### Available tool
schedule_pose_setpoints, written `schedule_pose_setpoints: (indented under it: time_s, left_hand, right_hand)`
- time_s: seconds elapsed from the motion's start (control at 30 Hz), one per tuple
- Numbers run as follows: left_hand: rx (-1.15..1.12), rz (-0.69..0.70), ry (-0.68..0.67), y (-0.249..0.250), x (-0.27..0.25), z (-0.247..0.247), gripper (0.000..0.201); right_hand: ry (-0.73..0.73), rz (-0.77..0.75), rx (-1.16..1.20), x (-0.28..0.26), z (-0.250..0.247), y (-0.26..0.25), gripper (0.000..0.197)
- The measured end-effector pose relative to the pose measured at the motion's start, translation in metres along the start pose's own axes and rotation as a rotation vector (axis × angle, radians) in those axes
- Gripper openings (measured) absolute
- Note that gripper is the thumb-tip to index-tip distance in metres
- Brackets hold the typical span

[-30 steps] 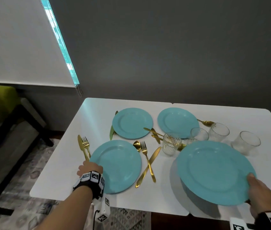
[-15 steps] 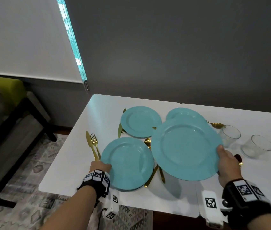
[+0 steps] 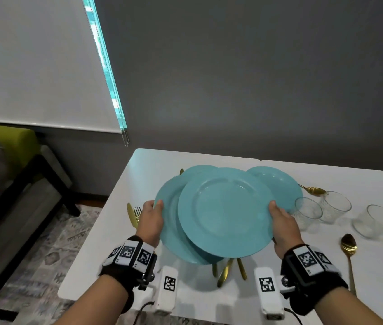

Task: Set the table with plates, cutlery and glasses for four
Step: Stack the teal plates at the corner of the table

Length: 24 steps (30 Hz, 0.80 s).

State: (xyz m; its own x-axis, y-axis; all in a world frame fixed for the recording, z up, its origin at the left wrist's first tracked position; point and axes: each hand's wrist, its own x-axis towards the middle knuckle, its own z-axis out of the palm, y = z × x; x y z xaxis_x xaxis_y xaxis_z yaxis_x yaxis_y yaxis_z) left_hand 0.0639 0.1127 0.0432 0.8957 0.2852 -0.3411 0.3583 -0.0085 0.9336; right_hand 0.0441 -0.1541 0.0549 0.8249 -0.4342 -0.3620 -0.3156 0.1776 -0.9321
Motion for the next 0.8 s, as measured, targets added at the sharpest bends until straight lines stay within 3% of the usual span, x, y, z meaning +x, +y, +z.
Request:
schedule_pose_setpoints:
  time_s: [0.2, 0.33, 0.43, 0.6, 0.7, 0.8]
  left_hand:
    - [-0.142, 0.044, -0.068, 0.044, 0.003, 0.038, 0.033]
    - [-0.255, -0.001, -0.099, 0.059, 0.013, 0.076, 0.03]
    - [-0.3, 0.013, -0.168, 0.078, 0.01, 0.109, 0.036]
    - [-0.389, -0.028, -0.356, 0.1, 0.026, 0.173, 0.045]
    - [-0.34, -0.11, -0.402, 0.099, 0.052, 0.213, 0.054]
    - [-0.103, -0.174, -0.393, 0.088, 0.079, 0.247, 0.047]
  right_hand:
    - [0.064, -0.066, -0.017, 0.008, 0.008, -0.022, 0.024]
    - [0.105, -0.074, 0.031, 0.026, -0.003, -0.041, 0.018]
    - [0.066, 0.004, 0.113, 0.046, -0.018, -0.058, 0.041]
    - [0.122, 0.007, 0.25, 0.084, -0.048, -0.1, 0.036]
    - [0.151, -0.03, 0.271, 0.11, -0.069, -0.128, 0.036]
    - [0.155, -0.071, 0.283, 0.133, -0.091, -0.151, 0.026]
